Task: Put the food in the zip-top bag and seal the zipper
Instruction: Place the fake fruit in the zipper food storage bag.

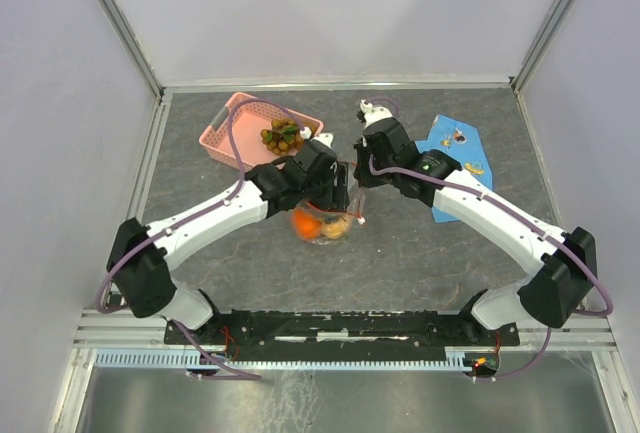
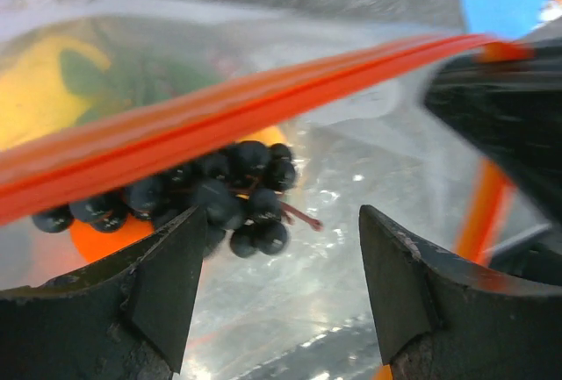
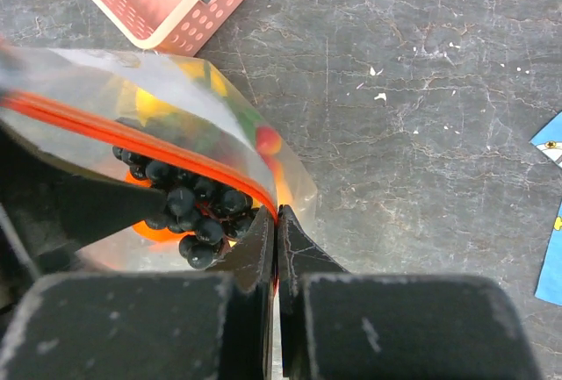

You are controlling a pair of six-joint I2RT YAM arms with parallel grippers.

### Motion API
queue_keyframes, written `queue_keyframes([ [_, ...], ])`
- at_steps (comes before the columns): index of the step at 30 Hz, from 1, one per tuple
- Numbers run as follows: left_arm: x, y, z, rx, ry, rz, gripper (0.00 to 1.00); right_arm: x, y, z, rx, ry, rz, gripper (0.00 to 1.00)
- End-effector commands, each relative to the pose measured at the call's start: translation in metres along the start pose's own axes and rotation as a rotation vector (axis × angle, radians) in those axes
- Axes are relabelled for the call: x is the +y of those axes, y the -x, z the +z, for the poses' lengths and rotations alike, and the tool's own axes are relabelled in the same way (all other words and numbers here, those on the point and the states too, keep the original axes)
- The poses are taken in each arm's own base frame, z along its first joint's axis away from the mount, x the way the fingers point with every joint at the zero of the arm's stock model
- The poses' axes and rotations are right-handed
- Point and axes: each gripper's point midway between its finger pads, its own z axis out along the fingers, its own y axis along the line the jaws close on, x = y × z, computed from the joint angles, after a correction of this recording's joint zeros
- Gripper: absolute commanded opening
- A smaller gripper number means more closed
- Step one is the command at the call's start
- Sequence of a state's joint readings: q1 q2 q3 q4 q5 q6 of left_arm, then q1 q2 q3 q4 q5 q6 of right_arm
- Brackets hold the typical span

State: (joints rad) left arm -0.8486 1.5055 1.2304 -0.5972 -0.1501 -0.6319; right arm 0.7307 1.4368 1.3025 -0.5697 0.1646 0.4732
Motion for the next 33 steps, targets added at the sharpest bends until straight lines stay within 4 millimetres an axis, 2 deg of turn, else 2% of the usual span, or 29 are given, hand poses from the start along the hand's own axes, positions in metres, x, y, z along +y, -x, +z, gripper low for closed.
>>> queue_keyframes([
  [1, -0.041, 0.063, -0.071, -0.192, -0.189, 0.000, 0.77, -0.007, 0.021, -0.013, -0.077, -0.037, -0.007, 0.02],
  [5, -0.047, 0.077, -0.107, -0.235, -0.235, -0.013, 0.77, -0.006, 0.028, -0.015, -0.088, -0.036, -0.017, 0.02],
  [10, -0.031, 0.070, -0.124, -0.234, -0.192, -0.044, 0.77, -0.002, 0.034, -0.017, -0.093, -0.024, -0.030, 0.02],
  [14, -0.033, 0.064, -0.114, -0.232, -0.216, -0.055, 0.77, 0.006, 0.033, -0.013, -0.084, 0.013, -0.029, 0.02],
  [17, -0.044, 0.062, -0.096, -0.232, -0.266, -0.078, 0.77, 0.022, 0.034, -0.008, -0.080, 0.094, -0.018, 0.02],
  [20, -0.051, 0.068, -0.080, -0.279, -0.300, -0.093, 0.77, 0.034, 0.036, -0.007, -0.083, 0.150, 0.000, 0.02],
  [29, -0.066, 0.106, -0.076, -0.419, -0.337, -0.156, 0.77, 0.039, 0.030, -0.014, -0.069, 0.193, 0.023, 0.01],
  [33, -0.077, 0.115, -0.084, -0.465, -0.415, -0.200, 0.76, 0.043, 0.027, -0.015, -0.059, 0.219, 0.023, 0.02],
])
